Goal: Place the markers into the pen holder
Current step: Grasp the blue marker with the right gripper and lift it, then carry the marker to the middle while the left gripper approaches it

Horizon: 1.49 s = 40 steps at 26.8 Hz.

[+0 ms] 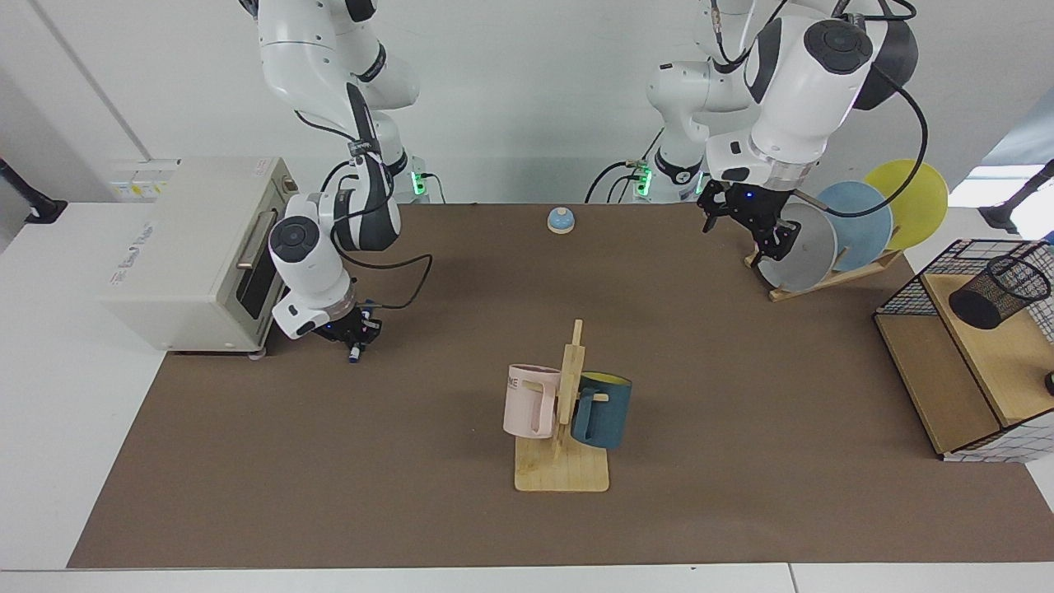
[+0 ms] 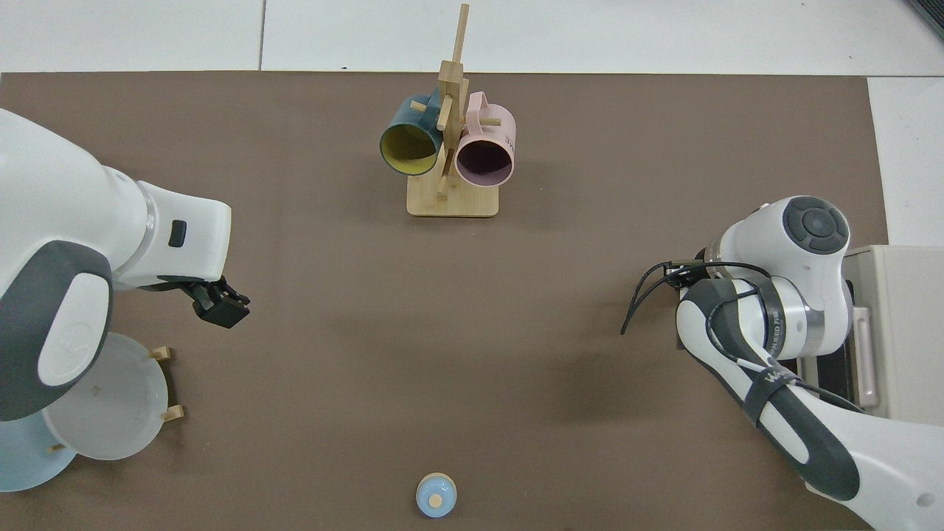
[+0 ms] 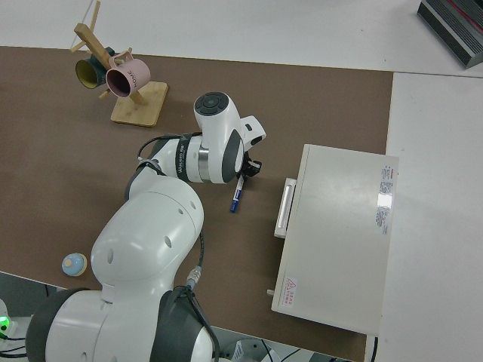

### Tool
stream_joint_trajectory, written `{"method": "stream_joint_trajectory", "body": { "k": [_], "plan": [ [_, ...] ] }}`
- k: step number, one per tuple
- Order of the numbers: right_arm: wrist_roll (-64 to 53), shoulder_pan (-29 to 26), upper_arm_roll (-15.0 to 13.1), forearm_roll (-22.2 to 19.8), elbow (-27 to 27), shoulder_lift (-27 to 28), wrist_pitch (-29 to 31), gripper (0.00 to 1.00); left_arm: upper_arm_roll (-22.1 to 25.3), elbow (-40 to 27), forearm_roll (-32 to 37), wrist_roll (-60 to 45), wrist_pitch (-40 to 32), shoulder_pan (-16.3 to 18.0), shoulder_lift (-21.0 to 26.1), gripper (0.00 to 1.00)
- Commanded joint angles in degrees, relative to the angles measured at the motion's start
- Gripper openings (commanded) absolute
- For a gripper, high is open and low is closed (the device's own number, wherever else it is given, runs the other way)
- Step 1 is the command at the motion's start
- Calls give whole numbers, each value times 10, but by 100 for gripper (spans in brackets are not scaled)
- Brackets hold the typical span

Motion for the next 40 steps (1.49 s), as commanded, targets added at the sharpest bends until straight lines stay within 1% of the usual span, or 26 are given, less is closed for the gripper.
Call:
{"method": "stream_joint_trajectory", "body": {
  "k": [1, 3, 6, 8, 10, 15, 17, 21, 23, 26, 29, 31, 33, 35, 38, 40],
  "plan": [
    [9, -10, 3, 4, 7, 0, -4, 0, 5, -26, -7, 14, 27, -6, -18, 100],
    [13, -9, 3, 11, 20, -5, -27, 0, 5, -26, -10, 17, 27, -11, -18, 100],
    [47, -9, 2, 59, 57, -12, -89, 0, 3, -26, -18, 31, 27, -14, -18, 100],
    [76, -8, 2, 78, 78, -24, -124, 0, 2, -26, -19, 38, 27, -15, -18, 100],
    [113, -2, 2, 83, 89, -41, -139, 0, 1, -26, -19, 45, 27, -20, -18, 100],
    [260, 6, 6, 90, 112, -76, -156, 0, -14, -26, -20, 95, 34, -22, -18, 100],
    [311, 22, 7, 118, 125, -81, -180, 0, -19, -26, -23, 120, 46, -22, -18, 100],
    [424, 38, 8, 197, 146, -97, -216, 0, -24, -19, -23, 196, 54, -22, -13, 100],
    [482, 42, 8, 224, 152, -114, -220, 0, -24, -9, -23, 221, 55, -22, -8, 100],
    [548, 56, 10, 242, 157, -136, -224, 0, -25, -6, -29, 228, 55, -22, -6, 100],
    [602, 76, 13, 244, 158, -157, -224, 0, -26, -8, -90, 240, 55, -22, -8, 100],
    [660, 97, 13, 255, 163, -164, -222, 0, -29, -8, -112, 256, 56, -23, -9, 100],
    [723, 114, 13, 271, 176, -165, -221, 0, -45, -7, -114, 259, 61, -30, -8, 100],
    [782, 123, 15, 283, 177, -165, -219, 0, -60, -7, -115, 263, 79, -31, -8, 100],
    [863, 158, 15, 285, 178, -168, -211, 0, -76, -8, -115, 270, 92, -31, -8, 99],
    [892, 174, 15, 282, 178, -168, -195, 0, -86, -8, -115, 266, 92, -31, -9, 99]
  ]
}}
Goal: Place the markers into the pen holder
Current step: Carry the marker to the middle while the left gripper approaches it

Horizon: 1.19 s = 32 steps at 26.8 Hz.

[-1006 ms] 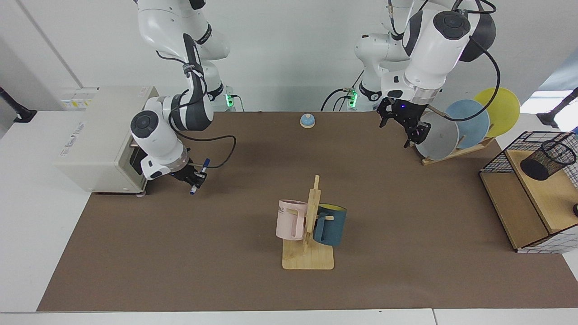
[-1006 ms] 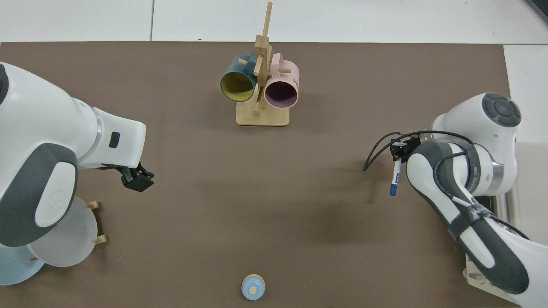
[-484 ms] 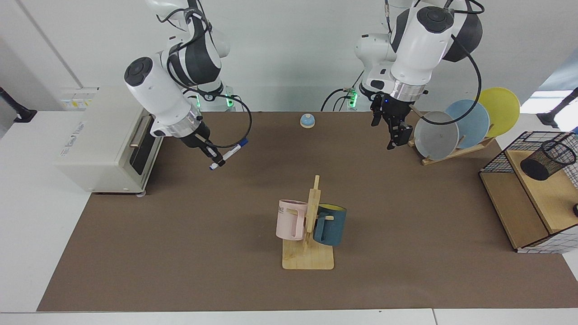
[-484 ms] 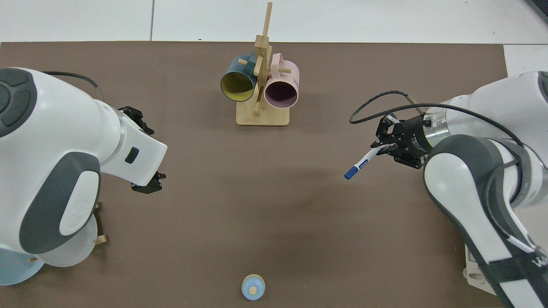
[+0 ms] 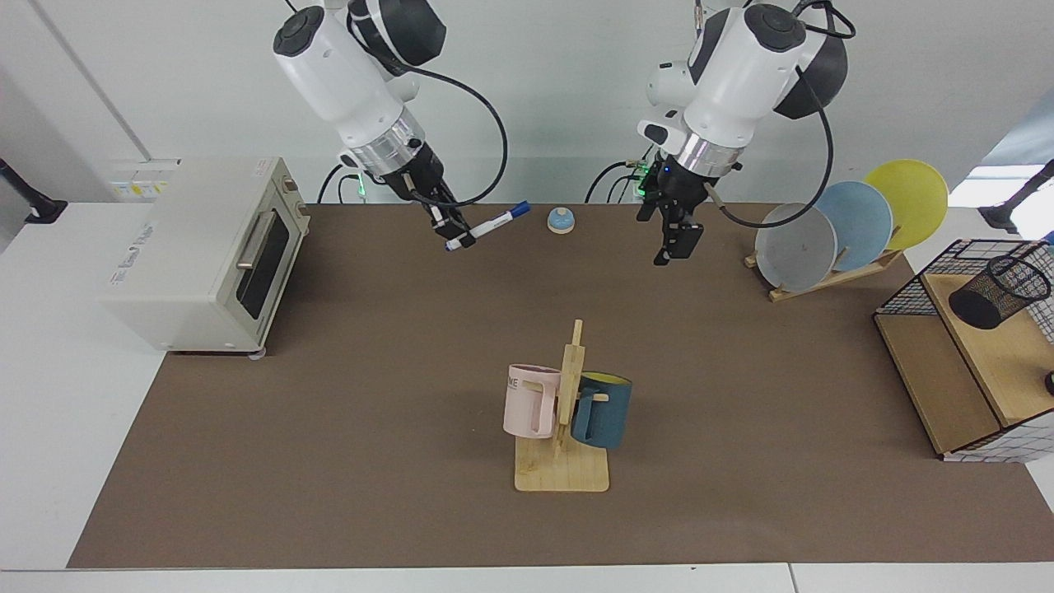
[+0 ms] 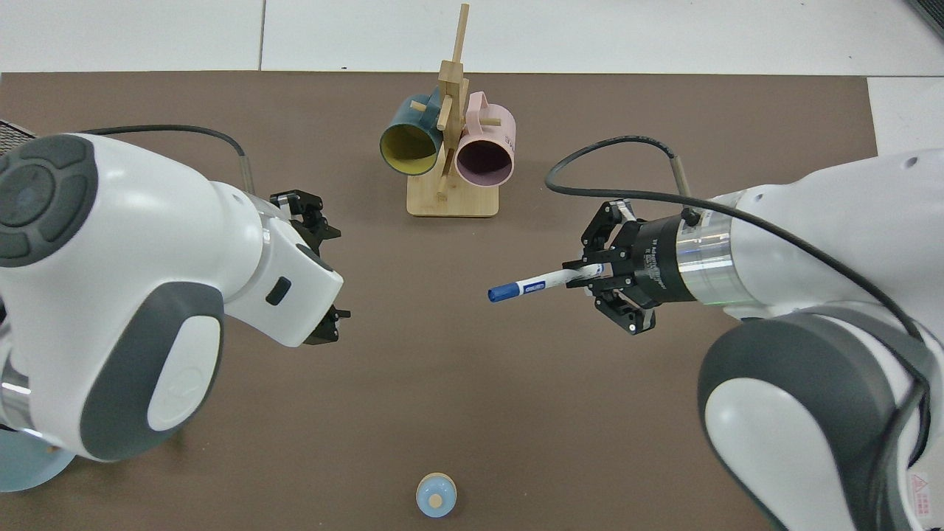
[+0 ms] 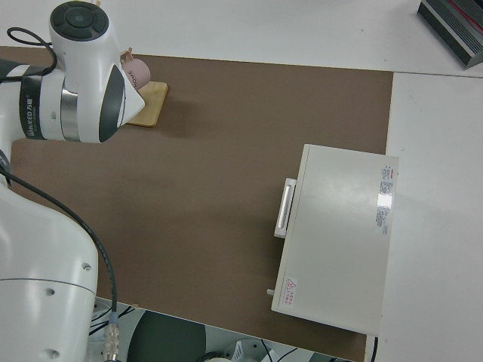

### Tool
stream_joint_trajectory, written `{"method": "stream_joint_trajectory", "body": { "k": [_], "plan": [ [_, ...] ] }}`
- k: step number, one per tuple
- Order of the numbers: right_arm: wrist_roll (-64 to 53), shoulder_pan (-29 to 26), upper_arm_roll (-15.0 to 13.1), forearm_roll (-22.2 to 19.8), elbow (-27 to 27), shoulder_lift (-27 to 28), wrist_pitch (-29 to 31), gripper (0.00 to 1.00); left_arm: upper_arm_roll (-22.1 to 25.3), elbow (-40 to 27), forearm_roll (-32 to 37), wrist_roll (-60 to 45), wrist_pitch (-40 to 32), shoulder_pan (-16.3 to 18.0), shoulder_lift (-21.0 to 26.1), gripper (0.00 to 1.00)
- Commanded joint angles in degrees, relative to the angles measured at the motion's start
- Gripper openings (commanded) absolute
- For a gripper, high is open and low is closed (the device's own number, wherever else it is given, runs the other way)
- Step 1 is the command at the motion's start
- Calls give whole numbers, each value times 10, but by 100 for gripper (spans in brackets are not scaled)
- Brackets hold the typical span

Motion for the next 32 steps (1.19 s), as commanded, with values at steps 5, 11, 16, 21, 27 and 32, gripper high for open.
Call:
{"method": "stream_joint_trajectory", "body": {
  "k": [5, 11, 16, 21, 27, 32],
  "plan": [
    [110, 39, 10, 12, 0, -8, 54, 0, -30, 2, -9, 9, 21, -7, -5, 99],
    [138, 39, 26, 12, 0, -9, 56, 0, -61, 12, -15, -12, 22, -8, -4, 99],
    [149, 40, 43, 12, -2, -8, 62, 0, -62, 29, -22, -35, 21, -17, -3, 99],
    [149, 51, 43, 12, -3, -7, 66, 0, -75, 43, -21, -59, 9, -20, -5, 98],
    [147, 50, 42, 12, -4, -7, 66, 0, -76, 43, -22, -59, 8, -22, -6, 79],
    [145, 50, 43, 12, -4, -7, 66, 0, -76, 43, -22, -58, 8, -23, -7, 34]
  ]
}}
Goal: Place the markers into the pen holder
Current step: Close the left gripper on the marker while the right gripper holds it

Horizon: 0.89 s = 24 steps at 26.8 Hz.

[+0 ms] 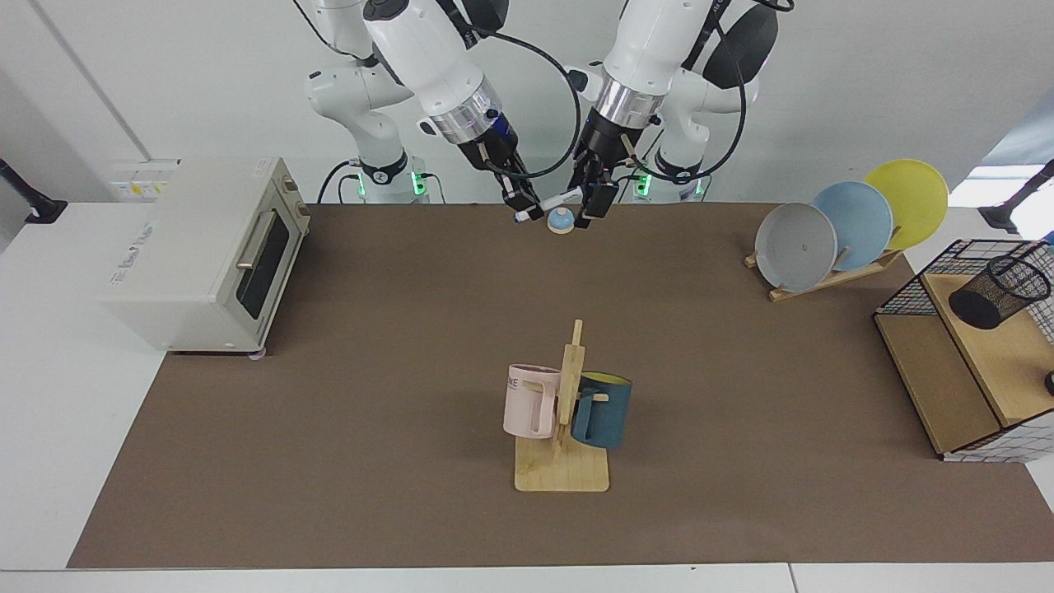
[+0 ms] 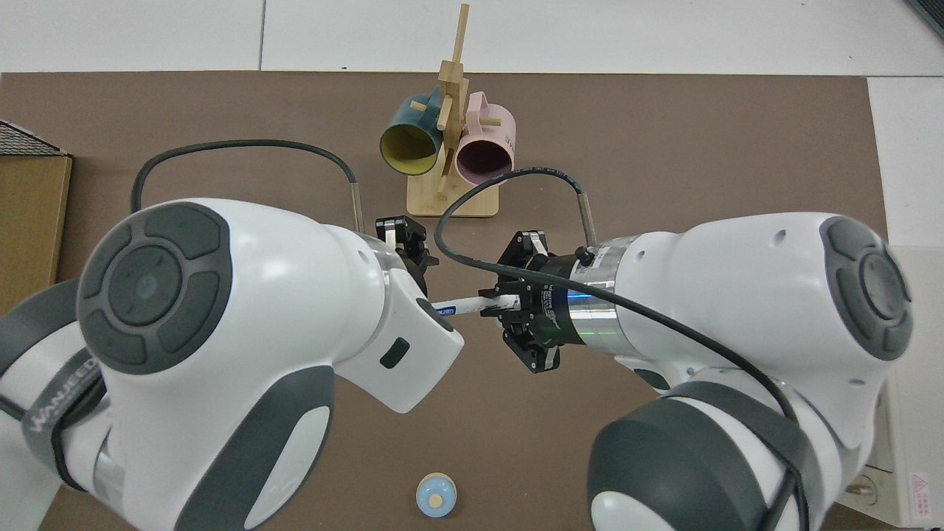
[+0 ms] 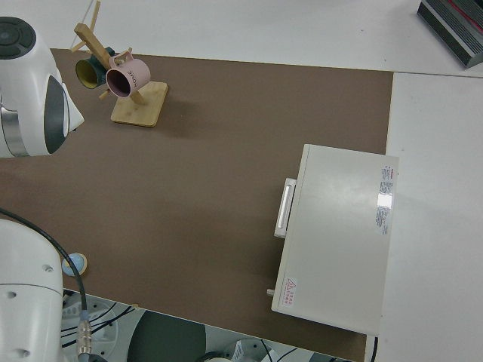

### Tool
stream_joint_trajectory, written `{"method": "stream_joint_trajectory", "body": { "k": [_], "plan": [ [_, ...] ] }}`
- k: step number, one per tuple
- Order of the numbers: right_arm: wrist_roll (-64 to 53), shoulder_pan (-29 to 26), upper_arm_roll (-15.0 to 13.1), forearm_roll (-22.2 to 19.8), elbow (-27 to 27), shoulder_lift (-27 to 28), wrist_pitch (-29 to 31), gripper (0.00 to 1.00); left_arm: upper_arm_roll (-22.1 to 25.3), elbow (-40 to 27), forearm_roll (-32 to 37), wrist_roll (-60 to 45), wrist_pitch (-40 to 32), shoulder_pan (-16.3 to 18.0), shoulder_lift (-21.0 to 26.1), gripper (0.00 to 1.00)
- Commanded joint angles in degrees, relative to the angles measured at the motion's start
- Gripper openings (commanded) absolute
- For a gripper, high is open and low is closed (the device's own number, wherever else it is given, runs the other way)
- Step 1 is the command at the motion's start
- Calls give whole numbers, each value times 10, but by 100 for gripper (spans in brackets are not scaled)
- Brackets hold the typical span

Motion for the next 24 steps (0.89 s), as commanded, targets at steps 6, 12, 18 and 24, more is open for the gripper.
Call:
{"method": "stream_joint_trajectory", "body": {
  "k": [6, 12, 18, 24],
  "plan": [
    [1, -1, 1, 9, -8, -6, 11, 0, 4, 10, -7, -7, -21, -7, -7, 11],
    [-4, -1, 1, 3, -8, -6, 9, 0, 7, 37, -6, -8, -50, -7, -7, 10],
    [-38, -2, -1, -5, -12, -7, 0, 100, 8, 36, -7, -9, -51, -7, -9, 0],
    [-167, -22, -9, -27, -12, -14, -50, 100, 11, 33, -6, -10, -59, -5, -13, 0]
  ]
}}
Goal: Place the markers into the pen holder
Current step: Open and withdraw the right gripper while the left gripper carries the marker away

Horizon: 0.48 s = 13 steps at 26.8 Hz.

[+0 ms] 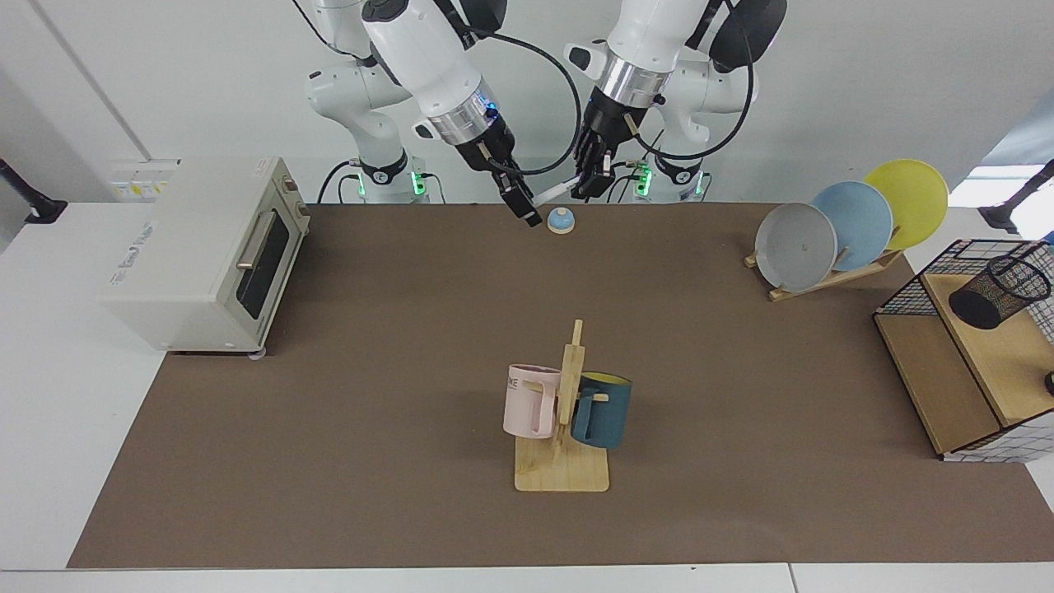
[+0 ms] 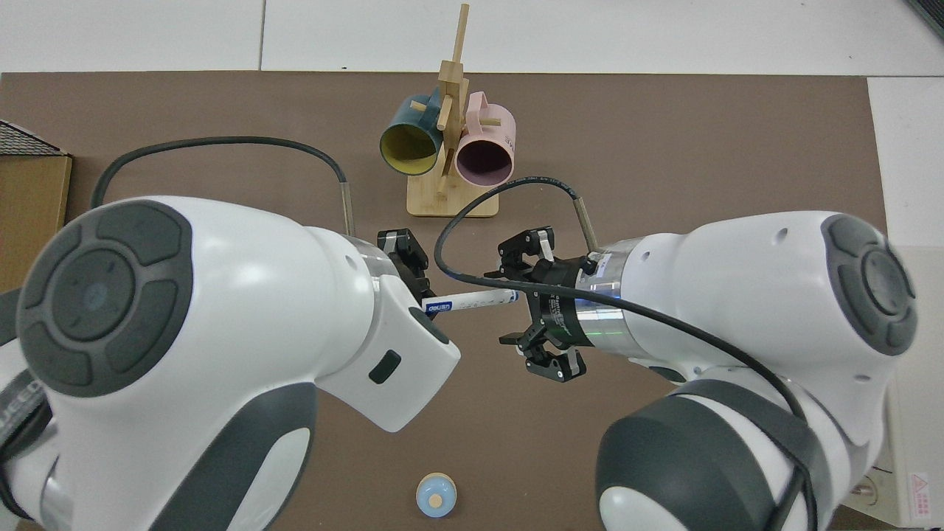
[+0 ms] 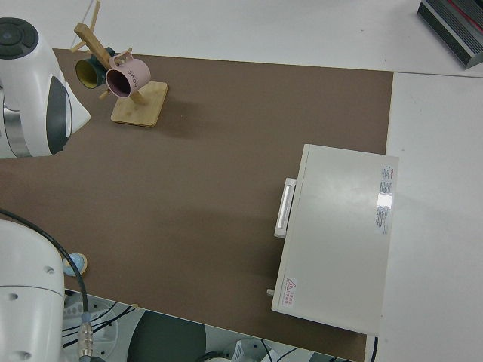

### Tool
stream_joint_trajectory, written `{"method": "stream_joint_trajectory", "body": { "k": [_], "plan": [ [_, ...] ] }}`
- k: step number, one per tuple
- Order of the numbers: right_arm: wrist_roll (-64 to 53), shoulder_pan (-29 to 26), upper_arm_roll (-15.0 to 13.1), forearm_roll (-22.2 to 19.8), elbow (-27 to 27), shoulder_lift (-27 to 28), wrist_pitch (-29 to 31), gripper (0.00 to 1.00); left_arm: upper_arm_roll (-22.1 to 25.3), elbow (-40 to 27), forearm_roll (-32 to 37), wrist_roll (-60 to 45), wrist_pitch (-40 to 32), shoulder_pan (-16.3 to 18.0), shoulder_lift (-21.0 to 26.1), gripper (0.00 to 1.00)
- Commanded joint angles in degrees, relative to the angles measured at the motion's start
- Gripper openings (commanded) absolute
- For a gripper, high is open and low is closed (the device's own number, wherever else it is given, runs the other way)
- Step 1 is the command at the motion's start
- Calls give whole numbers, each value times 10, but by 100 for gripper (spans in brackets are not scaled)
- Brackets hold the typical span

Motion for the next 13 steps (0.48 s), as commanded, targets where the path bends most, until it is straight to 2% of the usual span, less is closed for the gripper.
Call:
{"method": "stream_joint_trajectory", "body": {
  "k": [1, 4, 8, 13],
  "plan": [
    [-115, -29, -3, -31, -6, -10, -48, 100, 10, -1, -2, -7, -19, -3, -8, 0],
    [-179, -37, -4, -68, -6, -12, -77, 100, 16, -4, 4, -7, -39, 1, -10, 0],
    [-289, -58, -3, -136, -7, -16, -106, 100, 50, -11, 22, -3, -64, 0, -15, 0],
    [-463, -101, -3, -181, -9, -17, -127, 100, 105, -31, 66, 1, -88, 0, -26, 0]
  ]
}}
